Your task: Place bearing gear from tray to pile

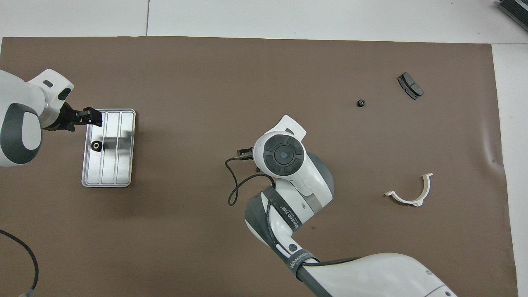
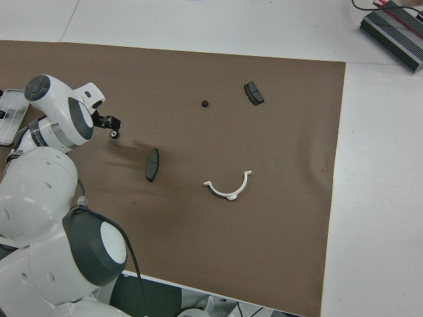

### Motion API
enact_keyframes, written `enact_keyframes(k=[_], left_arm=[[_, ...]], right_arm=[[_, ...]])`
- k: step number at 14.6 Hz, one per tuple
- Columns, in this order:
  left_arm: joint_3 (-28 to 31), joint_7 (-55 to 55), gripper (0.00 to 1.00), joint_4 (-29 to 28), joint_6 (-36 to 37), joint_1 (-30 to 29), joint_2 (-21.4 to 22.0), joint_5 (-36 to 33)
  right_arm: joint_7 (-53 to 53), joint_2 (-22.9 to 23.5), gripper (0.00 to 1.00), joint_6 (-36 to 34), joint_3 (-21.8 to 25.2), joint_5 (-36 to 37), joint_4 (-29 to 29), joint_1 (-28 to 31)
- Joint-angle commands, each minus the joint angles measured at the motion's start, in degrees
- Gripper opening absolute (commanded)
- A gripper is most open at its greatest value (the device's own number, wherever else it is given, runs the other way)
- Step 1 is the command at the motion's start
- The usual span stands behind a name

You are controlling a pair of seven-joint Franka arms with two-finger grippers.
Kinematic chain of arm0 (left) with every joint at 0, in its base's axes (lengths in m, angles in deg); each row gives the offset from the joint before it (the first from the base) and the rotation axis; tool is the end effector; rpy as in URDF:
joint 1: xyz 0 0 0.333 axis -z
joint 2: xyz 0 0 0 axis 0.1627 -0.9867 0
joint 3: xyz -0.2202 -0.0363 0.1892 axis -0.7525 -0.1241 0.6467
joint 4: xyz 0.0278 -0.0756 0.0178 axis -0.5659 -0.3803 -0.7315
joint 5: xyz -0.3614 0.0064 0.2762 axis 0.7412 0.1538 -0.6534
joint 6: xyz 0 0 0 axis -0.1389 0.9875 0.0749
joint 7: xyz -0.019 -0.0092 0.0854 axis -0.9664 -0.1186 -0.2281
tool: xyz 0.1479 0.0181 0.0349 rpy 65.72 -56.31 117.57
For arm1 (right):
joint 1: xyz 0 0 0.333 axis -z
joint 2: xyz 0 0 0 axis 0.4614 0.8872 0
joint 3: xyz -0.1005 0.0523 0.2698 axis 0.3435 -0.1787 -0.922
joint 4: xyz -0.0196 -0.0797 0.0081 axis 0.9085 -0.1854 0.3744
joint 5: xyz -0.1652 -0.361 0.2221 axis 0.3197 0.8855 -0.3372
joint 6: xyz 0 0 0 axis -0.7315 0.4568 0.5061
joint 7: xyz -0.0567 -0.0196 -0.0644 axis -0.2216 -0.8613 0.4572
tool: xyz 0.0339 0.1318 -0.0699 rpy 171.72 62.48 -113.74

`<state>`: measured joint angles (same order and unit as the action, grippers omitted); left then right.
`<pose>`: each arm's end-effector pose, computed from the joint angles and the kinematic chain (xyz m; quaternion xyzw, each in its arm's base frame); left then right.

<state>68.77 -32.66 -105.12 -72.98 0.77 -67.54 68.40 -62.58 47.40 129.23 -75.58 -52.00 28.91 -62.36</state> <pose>0.6750 0.0467 0.2498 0.9981 0.0568 0.0209 0.0055 0.5832 0.4086 0.2165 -0.9947 -0.0497 -0.0852 0.0280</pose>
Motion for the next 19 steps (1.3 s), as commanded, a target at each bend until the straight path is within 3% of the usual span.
enact_keyframes(k=[1, 3, 4, 6, 8, 10, 11, 12, 13, 16, 19], left_arm=[[-0.67, -0.75, 0.79, -7.43, -6.26, -1.24, 2.54, -0.49], [-0.76, -0.92, 0.75, -8.76, -7.16, -1.51, 2.54, -0.49], [-0.76, -0.92, 0.73, -8.94, -6.81, -1.51, 2.54, -0.58], [-0.67, -1.01, 0.69, -9.82, -6.72, -1.51, 2.80, -0.49], [-0.67, -1.01, 0.65, -10.52, -6.89, -1.60, 3.07, -0.49], [-0.67, -1.01, 0.58, -11.49, -7.24, -1.60, 3.16, -0.49], [-0.67, -1.01, 0.56, -11.84, -7.42, -1.60, 3.16, -0.49], [-0.67, -1.01, 0.53, -11.93, -7.42, -1.60, 3.16, -0.49], [-0.67, -1.01, 0.50, -11.93, -7.34, -1.60, 3.16, -0.49], [-0.67, -1.10, 0.37, -12.19, -7.07, -1.60, 3.16, -0.49], [-0.67, -1.01, 0.20, -11.67, -6.63, -1.51, 3.16, -0.58]], right_arm=[[-0.52, 1.57, 1.00, 1.87, 0.08, 2.54, 0.45, 0.78], [-0.43, 2.01, 0.80, 1.96, 0.08, 2.54, 0.45, 0.69], [-0.60, 2.28, 0.76, 1.96, 0.08, 2.54, 0.45, 0.69], [-1.04, 2.89, 0.69, 2.05, 0.08, 2.54, 0.54, 0.25], [-1.13, 3.33, 0.69, 2.58, 0.08, 2.54, 0.63, 0.16], [-1.22, 3.42, 0.61, 3.45, 0.08, 2.54, 0.72, 0.25], [-1.30, 3.42, 0.48, 3.72, 0.08, 2.54, 0.89, 0.16], [-1.22, 3.42, 0.17, 3.89, 0.16, 2.63, 1.15, 0.16], [-1.22, 3.42, 0.00, 4.16, 0.16, 2.81, 1.07, 0.16], [-1.30, 2.55, 0.00, 2.59, 0.25, 2.81, -0.25, 0.69], [-0.70, -5.52, 0.00, -4.25, 0.69, 2.54, 0.10, 4.62]])
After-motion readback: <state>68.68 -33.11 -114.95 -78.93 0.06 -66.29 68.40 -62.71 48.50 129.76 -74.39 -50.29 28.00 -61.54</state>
